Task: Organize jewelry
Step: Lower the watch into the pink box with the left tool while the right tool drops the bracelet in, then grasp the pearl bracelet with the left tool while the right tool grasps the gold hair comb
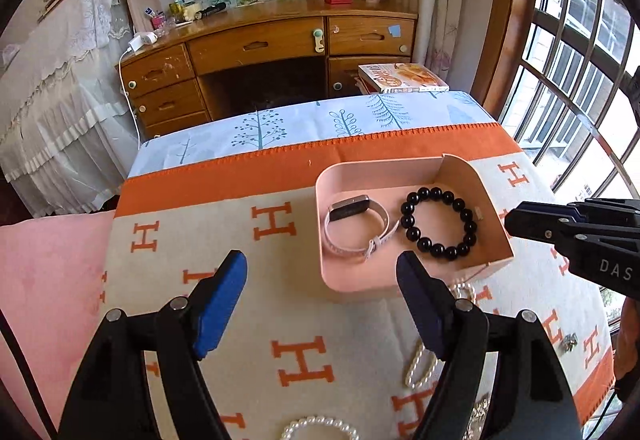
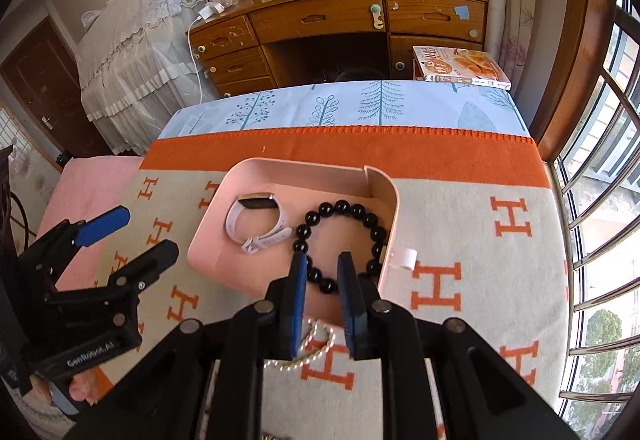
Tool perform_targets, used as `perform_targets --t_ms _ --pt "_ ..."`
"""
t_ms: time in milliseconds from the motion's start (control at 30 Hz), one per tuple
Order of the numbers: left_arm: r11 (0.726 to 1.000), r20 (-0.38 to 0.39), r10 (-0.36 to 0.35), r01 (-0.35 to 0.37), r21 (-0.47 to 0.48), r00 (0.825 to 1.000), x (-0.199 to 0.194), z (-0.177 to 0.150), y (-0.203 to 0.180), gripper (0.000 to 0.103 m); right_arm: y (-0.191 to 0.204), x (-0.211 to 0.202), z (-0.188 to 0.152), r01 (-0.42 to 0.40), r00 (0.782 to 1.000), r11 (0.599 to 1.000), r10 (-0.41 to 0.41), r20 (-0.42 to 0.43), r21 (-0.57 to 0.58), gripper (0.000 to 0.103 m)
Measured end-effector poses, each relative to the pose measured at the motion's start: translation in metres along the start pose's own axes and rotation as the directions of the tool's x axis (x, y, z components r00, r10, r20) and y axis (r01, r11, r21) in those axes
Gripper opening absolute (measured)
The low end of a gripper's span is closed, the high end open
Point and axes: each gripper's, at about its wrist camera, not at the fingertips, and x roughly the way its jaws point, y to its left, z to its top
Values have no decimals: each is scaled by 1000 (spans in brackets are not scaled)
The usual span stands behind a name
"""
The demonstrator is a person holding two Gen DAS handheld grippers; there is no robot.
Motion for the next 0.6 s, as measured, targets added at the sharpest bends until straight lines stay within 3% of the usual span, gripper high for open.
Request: perform_targets --t_ms 267,433,600 --pt "994 -50 -45 39 -100 998 -39 -40 37 76 20 -36 -50 -54 998 997 53 -30 -49 16" --pt "992 -92 -21 10 -123 996 -43 -72 53 80 29 -51 -80 -82 996 994 80 -31 -73 35" --pt "985 -171 -40 9 -175 984 -27 -112 67 80 36 -46 -107 -81 995 991 75 -61 -104 35"
